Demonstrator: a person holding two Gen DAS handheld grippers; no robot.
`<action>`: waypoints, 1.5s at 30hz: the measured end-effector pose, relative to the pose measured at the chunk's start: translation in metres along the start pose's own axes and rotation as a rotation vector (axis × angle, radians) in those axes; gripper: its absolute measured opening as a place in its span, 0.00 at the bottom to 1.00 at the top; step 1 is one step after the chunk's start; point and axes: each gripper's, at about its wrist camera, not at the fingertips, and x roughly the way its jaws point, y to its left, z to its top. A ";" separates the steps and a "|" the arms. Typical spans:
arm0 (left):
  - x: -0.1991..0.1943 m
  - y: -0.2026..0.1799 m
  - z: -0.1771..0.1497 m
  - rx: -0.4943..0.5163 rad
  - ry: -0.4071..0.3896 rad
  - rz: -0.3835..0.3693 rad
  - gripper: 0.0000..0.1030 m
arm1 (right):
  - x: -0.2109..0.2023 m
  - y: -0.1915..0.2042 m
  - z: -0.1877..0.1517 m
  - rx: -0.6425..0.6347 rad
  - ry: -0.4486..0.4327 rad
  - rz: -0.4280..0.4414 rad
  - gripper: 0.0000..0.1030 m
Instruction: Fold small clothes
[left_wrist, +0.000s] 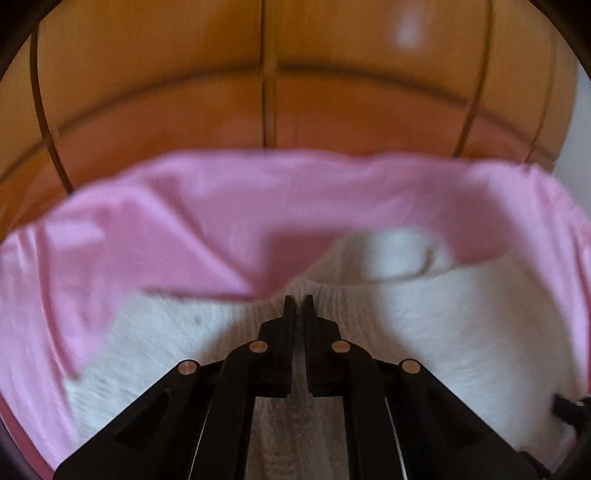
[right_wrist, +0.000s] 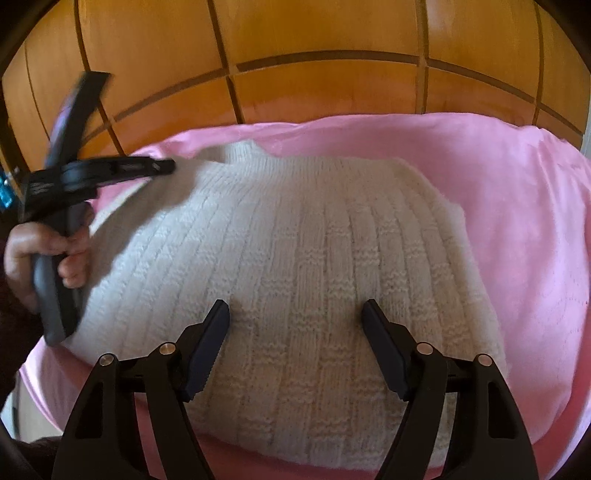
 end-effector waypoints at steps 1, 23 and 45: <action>0.006 0.003 -0.001 -0.009 0.009 -0.002 0.07 | 0.001 0.001 -0.002 -0.008 -0.001 -0.007 0.72; -0.021 0.058 -0.032 -0.176 -0.002 0.080 0.41 | 0.055 0.021 0.066 -0.083 0.042 -0.061 0.74; -0.124 0.029 -0.062 -0.164 -0.129 0.027 0.54 | -0.004 -0.118 0.045 0.292 0.012 -0.066 0.75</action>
